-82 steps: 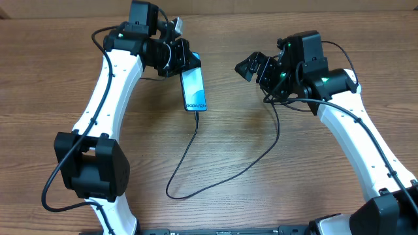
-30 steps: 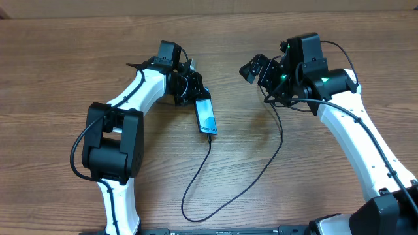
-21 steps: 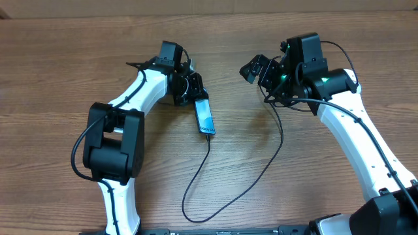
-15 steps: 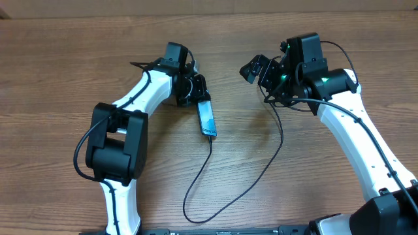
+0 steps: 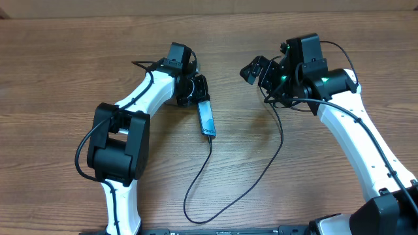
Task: Plug charger to phone and switch on socket
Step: 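Lower the phone with the left gripper and lay it flat on the table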
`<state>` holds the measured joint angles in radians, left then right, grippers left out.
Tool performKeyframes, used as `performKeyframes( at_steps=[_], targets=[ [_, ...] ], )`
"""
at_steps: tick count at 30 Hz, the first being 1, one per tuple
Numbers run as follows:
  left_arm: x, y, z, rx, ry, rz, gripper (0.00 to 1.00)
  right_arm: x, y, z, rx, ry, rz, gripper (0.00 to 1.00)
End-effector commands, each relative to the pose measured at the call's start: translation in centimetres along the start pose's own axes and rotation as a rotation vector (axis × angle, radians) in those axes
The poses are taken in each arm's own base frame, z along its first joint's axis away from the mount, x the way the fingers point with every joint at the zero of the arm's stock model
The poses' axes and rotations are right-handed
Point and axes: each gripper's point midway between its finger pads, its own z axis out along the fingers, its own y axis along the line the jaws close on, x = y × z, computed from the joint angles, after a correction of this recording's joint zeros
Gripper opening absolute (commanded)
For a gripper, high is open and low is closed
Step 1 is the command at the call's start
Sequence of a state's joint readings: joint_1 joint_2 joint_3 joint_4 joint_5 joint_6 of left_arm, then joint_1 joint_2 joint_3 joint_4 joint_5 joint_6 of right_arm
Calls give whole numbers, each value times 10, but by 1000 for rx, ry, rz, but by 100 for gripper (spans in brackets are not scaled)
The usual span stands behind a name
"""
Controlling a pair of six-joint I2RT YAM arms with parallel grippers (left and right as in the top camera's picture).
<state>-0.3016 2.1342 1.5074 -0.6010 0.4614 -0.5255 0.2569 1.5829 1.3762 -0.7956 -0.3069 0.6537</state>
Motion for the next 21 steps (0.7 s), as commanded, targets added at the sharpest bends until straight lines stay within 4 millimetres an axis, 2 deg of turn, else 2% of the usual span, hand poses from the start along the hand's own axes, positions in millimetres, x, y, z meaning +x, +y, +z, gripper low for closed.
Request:
performKeyframes(
  at_steps=[1,21],
  targets=[
    [2,-1,3,-2,3,-15,4,-6,7,-12,-17,-38,-19,100],
    [-2,9,4,-71,-29,-11,4,-5,6,-12,-15,-35,-18,100]
  ],
)
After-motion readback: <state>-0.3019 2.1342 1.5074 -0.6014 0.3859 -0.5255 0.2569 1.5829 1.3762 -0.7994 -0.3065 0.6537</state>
